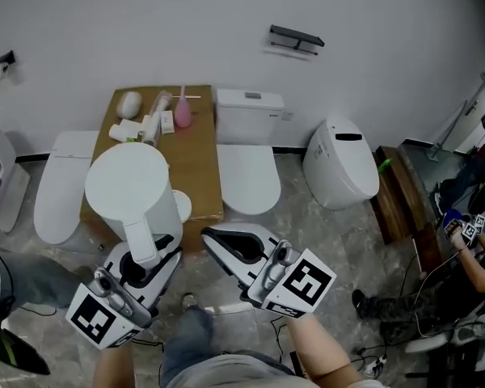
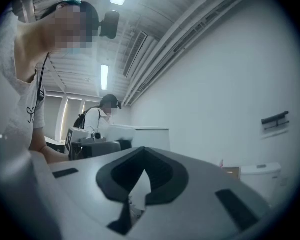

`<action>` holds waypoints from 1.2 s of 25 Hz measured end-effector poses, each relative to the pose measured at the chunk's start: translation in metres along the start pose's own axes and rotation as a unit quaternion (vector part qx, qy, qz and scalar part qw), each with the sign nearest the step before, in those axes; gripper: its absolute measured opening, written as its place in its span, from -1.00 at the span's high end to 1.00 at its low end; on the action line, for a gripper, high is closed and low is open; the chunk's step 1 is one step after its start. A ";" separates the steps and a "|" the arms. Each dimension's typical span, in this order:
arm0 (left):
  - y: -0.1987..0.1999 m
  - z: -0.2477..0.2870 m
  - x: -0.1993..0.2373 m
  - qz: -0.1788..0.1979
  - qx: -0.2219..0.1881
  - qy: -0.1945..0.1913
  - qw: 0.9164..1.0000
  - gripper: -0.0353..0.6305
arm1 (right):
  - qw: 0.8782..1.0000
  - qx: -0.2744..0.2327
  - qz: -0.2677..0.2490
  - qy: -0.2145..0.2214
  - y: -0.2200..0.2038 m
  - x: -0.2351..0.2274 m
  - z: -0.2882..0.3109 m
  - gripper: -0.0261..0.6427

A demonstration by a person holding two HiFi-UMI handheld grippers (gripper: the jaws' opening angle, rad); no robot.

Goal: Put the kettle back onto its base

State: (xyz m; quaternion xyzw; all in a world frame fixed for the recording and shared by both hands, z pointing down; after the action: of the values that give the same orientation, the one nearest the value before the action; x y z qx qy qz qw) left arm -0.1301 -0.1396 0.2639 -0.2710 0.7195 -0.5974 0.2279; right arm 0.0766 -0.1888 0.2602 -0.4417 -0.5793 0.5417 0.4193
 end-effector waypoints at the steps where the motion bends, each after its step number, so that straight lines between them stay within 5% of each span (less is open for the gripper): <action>1: -0.005 0.005 0.010 0.000 0.001 -0.003 1.000 0.65 | 1.000 0.003 0.002 0.001 -0.006 -0.008 0.007 0.90; 18: -0.132 0.060 0.122 -0.034 0.018 -0.029 0.999 0.65 | 0.999 0.009 0.035 -0.028 -0.116 -0.105 0.062 0.90; 30: -0.204 0.080 0.134 -0.057 0.047 -0.025 0.997 0.65 | 0.998 0.020 0.055 -0.037 -0.166 -0.117 0.057 0.90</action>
State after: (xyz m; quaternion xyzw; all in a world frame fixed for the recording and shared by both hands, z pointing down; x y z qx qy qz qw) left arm -0.1550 -0.3156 0.4493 -0.3160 0.6682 -0.6353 0.2237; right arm 0.0426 -0.3199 0.4213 -0.4441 -0.5578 0.5916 0.3763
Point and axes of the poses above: the fingertips, and each gripper's own axes: z forward along the fingers, x to its left, y out of its top, the point moved 10 cm from there along -z, backward along the fingers, and after that the axes turned 7 degrees about y, right-handed, at the moved point
